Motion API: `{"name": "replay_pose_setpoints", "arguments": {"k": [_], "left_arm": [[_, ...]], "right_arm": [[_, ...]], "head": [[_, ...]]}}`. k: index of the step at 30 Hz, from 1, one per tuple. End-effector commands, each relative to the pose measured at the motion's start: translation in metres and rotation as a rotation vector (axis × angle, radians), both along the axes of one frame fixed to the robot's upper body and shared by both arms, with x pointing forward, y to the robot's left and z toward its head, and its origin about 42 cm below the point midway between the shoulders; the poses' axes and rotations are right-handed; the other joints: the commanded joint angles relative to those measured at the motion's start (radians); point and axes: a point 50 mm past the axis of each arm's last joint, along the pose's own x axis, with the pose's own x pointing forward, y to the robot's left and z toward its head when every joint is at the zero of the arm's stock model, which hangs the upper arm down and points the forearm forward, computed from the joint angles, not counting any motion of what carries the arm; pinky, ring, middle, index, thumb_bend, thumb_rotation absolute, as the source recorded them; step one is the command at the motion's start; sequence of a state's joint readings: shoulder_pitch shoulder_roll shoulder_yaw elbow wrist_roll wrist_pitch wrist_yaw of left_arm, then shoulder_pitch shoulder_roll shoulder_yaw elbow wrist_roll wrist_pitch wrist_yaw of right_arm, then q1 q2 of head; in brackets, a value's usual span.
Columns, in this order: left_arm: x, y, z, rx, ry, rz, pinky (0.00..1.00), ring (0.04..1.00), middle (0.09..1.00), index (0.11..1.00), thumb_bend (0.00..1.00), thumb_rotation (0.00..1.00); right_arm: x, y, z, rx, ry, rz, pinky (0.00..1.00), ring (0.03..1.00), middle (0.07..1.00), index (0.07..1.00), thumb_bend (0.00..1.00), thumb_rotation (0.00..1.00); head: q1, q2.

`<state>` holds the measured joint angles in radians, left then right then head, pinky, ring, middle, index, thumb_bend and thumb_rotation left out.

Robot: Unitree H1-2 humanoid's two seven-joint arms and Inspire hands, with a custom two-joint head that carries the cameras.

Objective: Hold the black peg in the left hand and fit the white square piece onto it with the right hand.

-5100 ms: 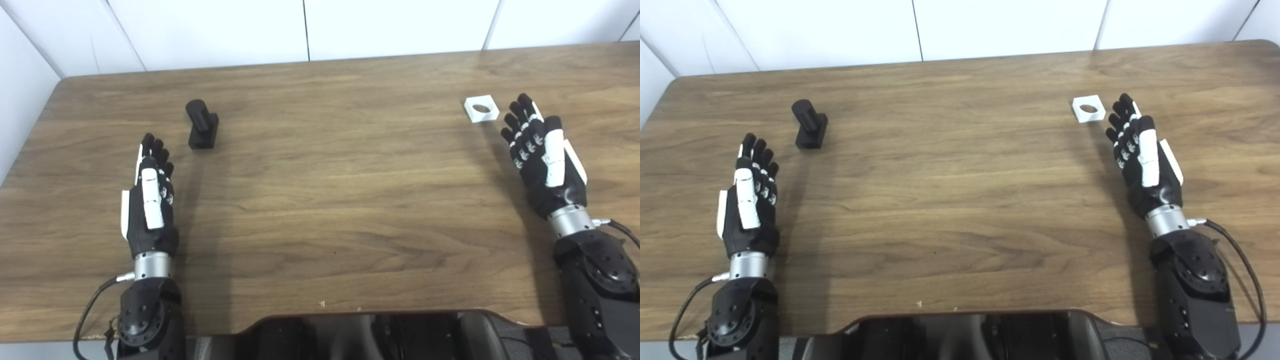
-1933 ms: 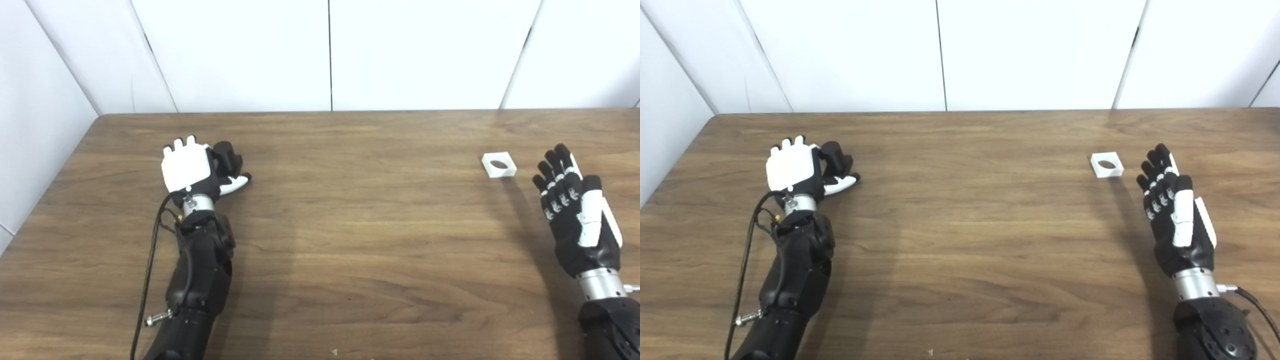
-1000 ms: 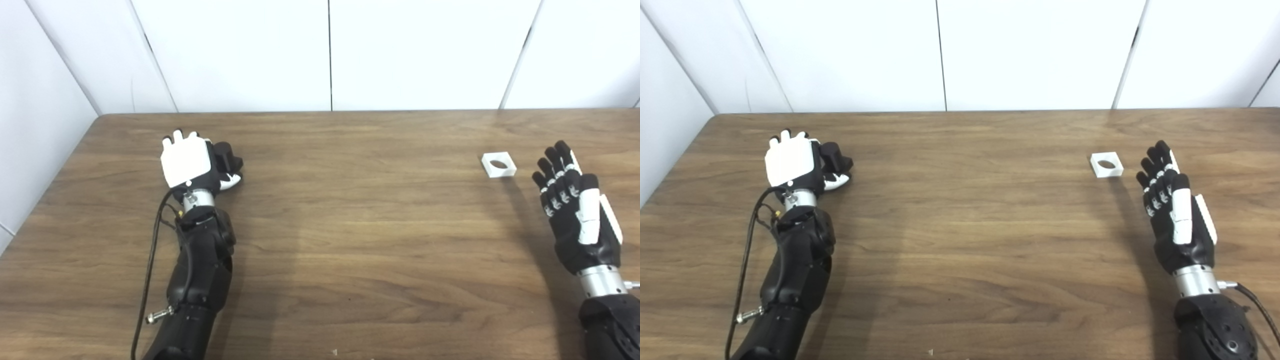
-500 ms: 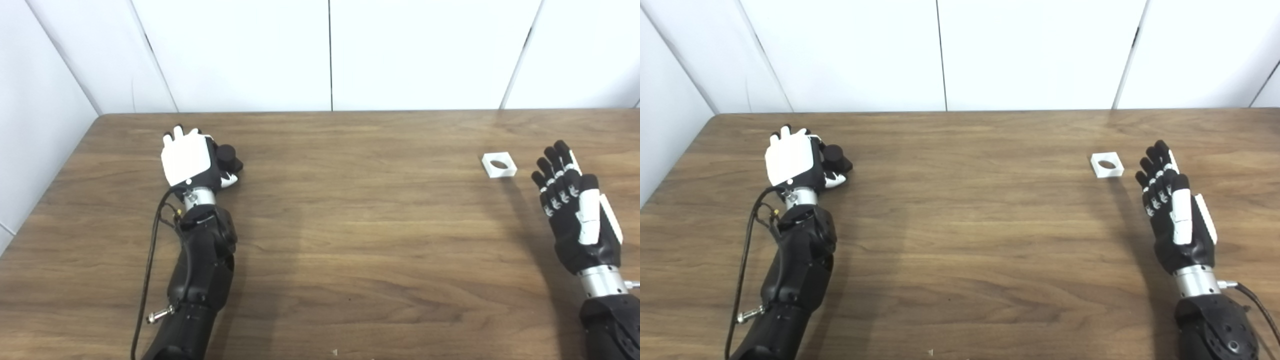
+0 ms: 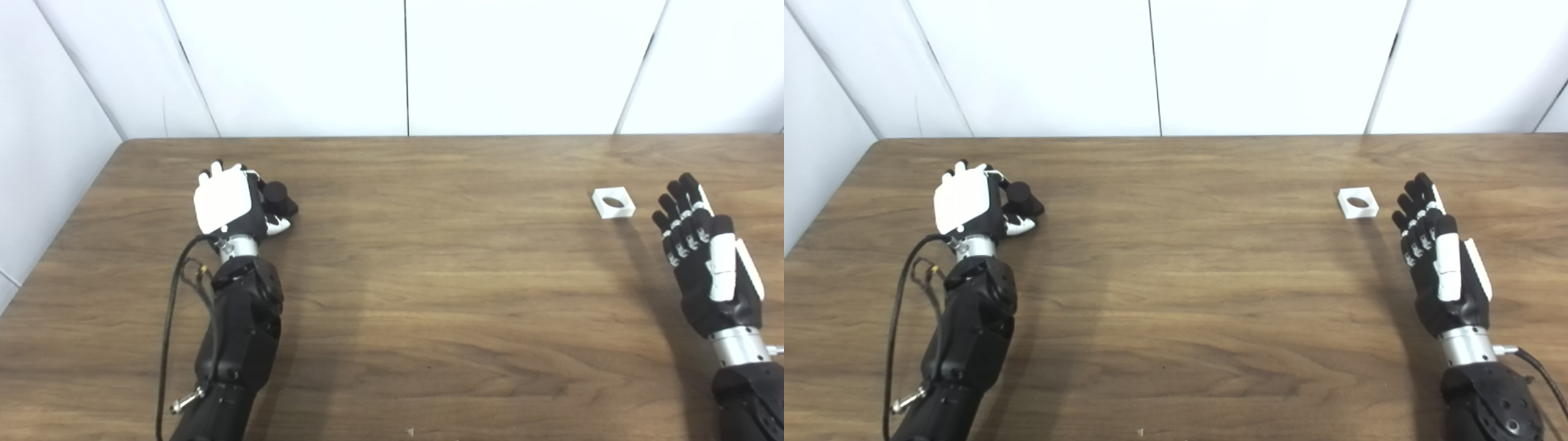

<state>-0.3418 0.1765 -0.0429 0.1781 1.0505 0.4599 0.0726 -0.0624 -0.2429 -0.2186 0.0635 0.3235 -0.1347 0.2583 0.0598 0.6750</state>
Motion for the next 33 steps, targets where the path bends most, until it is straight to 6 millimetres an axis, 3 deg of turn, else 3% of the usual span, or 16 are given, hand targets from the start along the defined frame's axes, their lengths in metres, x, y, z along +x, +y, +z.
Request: {"name": "replay_pose_setpoints", "arguments": {"k": [1, 33], "left_arm": [[0.001, -0.006, 0.014, -0.016, -0.032, -0.039, 1.0, 1.0, 0.874, 0.488, 0.52, 0.06], [-0.082, -0.119, 0.002, -0.14, 0.061, -0.484, 0.98, 0.998, 0.883, 0.488, 0.51, 0.07]], "right_arm": [[-0.033, 0.007, -0.051, 0.063, 0.167, -0.025, 1.0, 1.0, 1.0, 1.0, 0.66, 0.97], [-0.043, 0.024, -0.047, 0.062, 0.176, -0.032, 1.0, 1.0, 1.0, 1.0, 0.6, 1.0]], "head": [[-0.001, 0.001], [-0.097, 0.016]]}}
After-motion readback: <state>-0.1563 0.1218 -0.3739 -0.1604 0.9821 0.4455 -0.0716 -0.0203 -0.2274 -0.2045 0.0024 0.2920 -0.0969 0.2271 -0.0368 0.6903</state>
